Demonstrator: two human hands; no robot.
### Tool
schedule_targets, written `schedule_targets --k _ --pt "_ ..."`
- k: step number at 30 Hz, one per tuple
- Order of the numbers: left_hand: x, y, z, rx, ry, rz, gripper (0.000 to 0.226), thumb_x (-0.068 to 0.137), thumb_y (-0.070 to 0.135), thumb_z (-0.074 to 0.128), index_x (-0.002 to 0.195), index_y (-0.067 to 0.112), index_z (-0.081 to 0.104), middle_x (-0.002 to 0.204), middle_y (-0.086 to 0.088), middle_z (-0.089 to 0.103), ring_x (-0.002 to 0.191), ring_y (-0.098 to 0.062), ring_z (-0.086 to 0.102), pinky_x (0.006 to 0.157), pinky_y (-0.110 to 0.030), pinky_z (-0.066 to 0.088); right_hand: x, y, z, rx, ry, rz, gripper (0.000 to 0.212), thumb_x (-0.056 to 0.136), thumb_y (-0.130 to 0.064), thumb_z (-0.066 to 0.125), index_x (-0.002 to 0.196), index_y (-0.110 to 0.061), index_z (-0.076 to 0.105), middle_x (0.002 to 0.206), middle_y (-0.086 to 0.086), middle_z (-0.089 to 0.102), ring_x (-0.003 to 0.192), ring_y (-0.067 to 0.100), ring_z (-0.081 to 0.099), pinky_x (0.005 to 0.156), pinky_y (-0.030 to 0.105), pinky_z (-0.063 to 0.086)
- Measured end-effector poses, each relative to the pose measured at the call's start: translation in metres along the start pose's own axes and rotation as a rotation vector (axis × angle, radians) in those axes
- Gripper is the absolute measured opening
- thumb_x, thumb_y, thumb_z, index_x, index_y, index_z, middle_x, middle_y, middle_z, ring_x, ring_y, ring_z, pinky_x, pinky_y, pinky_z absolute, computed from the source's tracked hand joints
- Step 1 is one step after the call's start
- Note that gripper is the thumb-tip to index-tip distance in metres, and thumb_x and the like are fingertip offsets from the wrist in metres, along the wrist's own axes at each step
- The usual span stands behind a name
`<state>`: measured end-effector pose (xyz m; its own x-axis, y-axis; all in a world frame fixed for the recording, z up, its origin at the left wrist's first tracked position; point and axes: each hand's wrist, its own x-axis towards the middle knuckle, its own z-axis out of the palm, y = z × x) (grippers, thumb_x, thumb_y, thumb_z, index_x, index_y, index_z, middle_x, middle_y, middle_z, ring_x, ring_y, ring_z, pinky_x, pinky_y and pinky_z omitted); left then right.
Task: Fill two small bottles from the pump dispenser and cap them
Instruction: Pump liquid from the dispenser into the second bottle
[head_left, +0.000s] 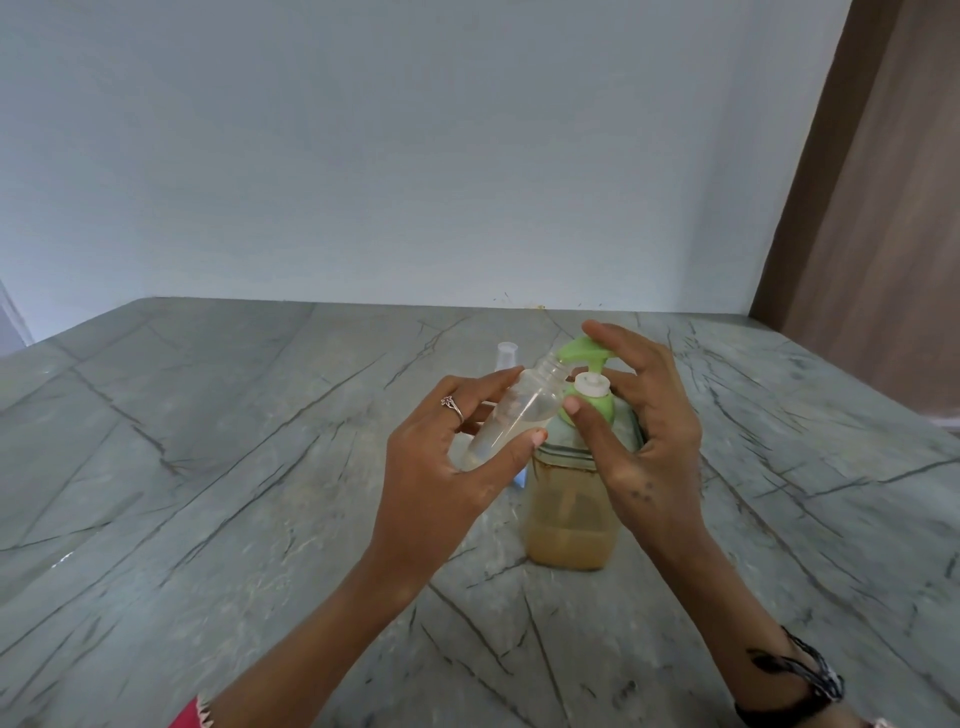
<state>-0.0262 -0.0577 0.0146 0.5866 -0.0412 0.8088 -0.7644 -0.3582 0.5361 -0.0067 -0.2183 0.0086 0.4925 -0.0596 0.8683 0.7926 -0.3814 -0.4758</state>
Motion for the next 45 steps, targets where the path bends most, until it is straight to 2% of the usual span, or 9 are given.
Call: schedule_targets --k 3,8,15,24,27,31,35,39,45 --pt "0.000 0.000 0.000 0.013 0.001 0.013 0.042 0.076 0.037 0.064 0.113 0.018 0.058 0.100 0.001 0.065 0.089 -0.001 0.061 0.073 -0.006 0.045 -0.001 -0.005 0.000 0.047 -0.004 0.030 0.048 0.084 -0.012 0.066 0.125 -0.027 0.048 0.127 -0.022 0.049 0.111 0.007 0.059 0.090 0.024 0.052" --pt "0.001 -0.001 0.001 0.013 0.003 0.012 0.042 0.076 0.037 0.064 0.113 0.018 0.059 0.099 0.002 0.064 0.088 -0.001 0.060 0.073 -0.005 0.045 0.004 -0.008 -0.005 0.069 -0.047 0.037 0.049 0.084 -0.014 0.066 0.126 -0.029 0.046 0.125 -0.033 0.049 0.110 -0.004 0.058 0.091 0.015 0.047" --pt "0.002 0.000 0.002 0.009 0.011 0.019 0.039 0.076 0.036 0.064 0.112 0.022 0.057 0.097 0.011 0.061 0.087 0.004 0.058 0.072 -0.004 0.044 0.015 -0.004 -0.009 0.226 -0.019 0.128 0.029 0.083 -0.022 0.065 0.112 -0.025 0.066 0.113 -0.007 0.067 0.101 0.023 0.067 0.086 0.041 0.056" --pt "0.003 -0.001 0.002 0.026 0.007 0.032 0.039 0.077 0.036 0.064 0.113 0.023 0.056 0.098 0.012 0.061 0.087 0.001 0.059 0.072 -0.006 0.045 0.015 -0.003 -0.009 0.215 -0.016 0.128 0.027 0.084 -0.010 0.068 0.106 -0.026 0.068 0.109 -0.006 0.067 0.098 0.022 0.068 0.083 0.035 0.057" --pt "0.003 -0.001 0.001 0.027 0.006 0.029 0.040 0.077 0.036 0.063 0.113 0.022 0.056 0.099 0.012 0.060 0.089 0.002 0.059 0.073 -0.005 0.045 0.011 -0.003 -0.009 0.216 -0.042 0.125 0.026 0.087 -0.020 0.064 0.112 -0.026 0.064 0.118 -0.008 0.064 0.103 0.018 0.067 0.086 0.031 0.055" --pt "0.003 -0.001 0.002 0.032 0.006 0.035 0.040 0.077 0.036 0.064 0.113 0.021 0.057 0.099 0.010 0.061 0.089 0.002 0.059 0.073 -0.006 0.046 0.002 -0.002 -0.010 0.167 -0.145 0.061 0.054 0.083 -0.031 0.059 0.131 -0.007 0.051 0.135 -0.007 0.050 0.118 0.009 0.057 0.093 0.021 0.047" --pt "0.003 -0.001 0.002 0.022 -0.001 0.033 0.041 0.077 0.035 0.065 0.114 0.019 0.058 0.098 0.007 0.062 0.088 0.002 0.060 0.073 -0.007 0.046 0.003 0.001 -0.008 0.033 -0.169 -0.010 0.061 0.077 -0.031 0.068 0.122 0.008 0.052 0.131 -0.006 0.044 0.114 -0.010 0.050 0.091 0.009 0.041" --pt "0.003 -0.002 0.000 0.021 0.002 0.025 0.041 0.077 0.033 0.066 0.114 0.016 0.060 0.097 0.004 0.063 0.087 -0.001 0.060 0.074 -0.007 0.046 0.003 0.005 -0.009 0.047 -0.205 0.005 0.069 0.075 -0.030 0.074 0.132 -0.007 0.044 0.132 -0.014 0.040 0.105 0.001 0.059 0.088 0.017 0.047" --pt "0.003 0.000 -0.001 0.011 -0.007 0.014 0.039 0.076 0.032 0.066 0.112 0.019 0.060 0.096 0.006 0.062 0.086 0.001 0.060 0.074 -0.007 0.045 0.004 0.008 -0.013 -0.022 -0.250 -0.082 0.089 0.065 -0.040 0.080 0.138 -0.013 0.036 0.142 -0.010 0.034 0.132 0.008 0.041 0.107 0.024 0.038"
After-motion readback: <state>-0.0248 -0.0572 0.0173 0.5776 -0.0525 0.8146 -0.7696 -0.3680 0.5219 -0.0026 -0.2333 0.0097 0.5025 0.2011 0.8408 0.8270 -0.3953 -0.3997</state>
